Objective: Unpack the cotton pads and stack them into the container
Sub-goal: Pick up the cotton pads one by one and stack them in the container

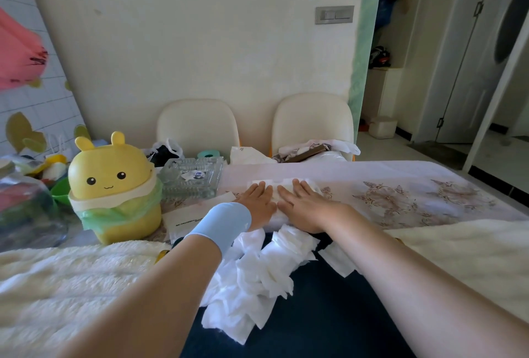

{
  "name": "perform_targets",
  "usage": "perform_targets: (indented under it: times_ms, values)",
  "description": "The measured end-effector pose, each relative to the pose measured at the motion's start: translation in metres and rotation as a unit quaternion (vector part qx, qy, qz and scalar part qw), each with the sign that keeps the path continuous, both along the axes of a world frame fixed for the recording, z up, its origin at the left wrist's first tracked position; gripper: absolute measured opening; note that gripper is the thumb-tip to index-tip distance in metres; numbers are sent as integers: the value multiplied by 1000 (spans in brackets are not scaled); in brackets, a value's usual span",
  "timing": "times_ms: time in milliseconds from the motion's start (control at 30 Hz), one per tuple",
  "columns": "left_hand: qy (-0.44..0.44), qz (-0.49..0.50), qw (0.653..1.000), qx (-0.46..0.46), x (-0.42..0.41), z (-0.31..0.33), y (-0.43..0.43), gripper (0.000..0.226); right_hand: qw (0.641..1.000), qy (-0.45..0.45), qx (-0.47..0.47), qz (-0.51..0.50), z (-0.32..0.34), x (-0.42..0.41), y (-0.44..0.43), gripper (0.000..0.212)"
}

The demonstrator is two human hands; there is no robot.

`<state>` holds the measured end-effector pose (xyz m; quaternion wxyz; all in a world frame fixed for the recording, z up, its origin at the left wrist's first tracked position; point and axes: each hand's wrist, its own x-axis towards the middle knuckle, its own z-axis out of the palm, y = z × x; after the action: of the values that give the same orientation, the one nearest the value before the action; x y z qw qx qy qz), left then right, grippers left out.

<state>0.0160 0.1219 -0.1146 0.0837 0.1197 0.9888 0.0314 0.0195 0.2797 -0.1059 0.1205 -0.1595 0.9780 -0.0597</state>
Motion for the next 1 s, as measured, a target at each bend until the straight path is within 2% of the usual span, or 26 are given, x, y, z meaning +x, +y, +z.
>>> perform_targets:
  times_ms: [67,133,233,300,367,533,600,667,733,833,1000]
  values:
    - [26,42,996,74,9,11,-4,54,998,22,-51,9,9,8,3,60]
    - [48,32,993,102,21,24,-9,58,991,57,-120,12,21,17,10,58]
    - [34,33,987,151,44,44,-9,52,976,103,-191,3,38,36,32,42]
    - [35,23,985,170,59,55,-3,42,976,116,-184,-9,45,51,46,32]
    - [36,5,985,170,77,63,12,36,984,104,-143,-31,49,66,56,31]
    - [9,-53,989,135,109,62,59,38,997,43,-30,-61,44,95,76,19]
    - [-24,-50,991,123,110,52,67,41,998,28,10,-62,39,103,79,24]
    - [-39,-44,992,115,113,47,69,43,997,-2,38,-73,33,108,80,40]
    - [-35,-38,991,119,118,43,68,43,996,-13,25,-84,30,112,81,52]
    - [-8,-27,985,167,126,42,65,44,997,8,-14,-80,29,117,83,55]
    - [64,9,952,298,134,42,49,56,990,39,-114,-75,47,118,82,31]
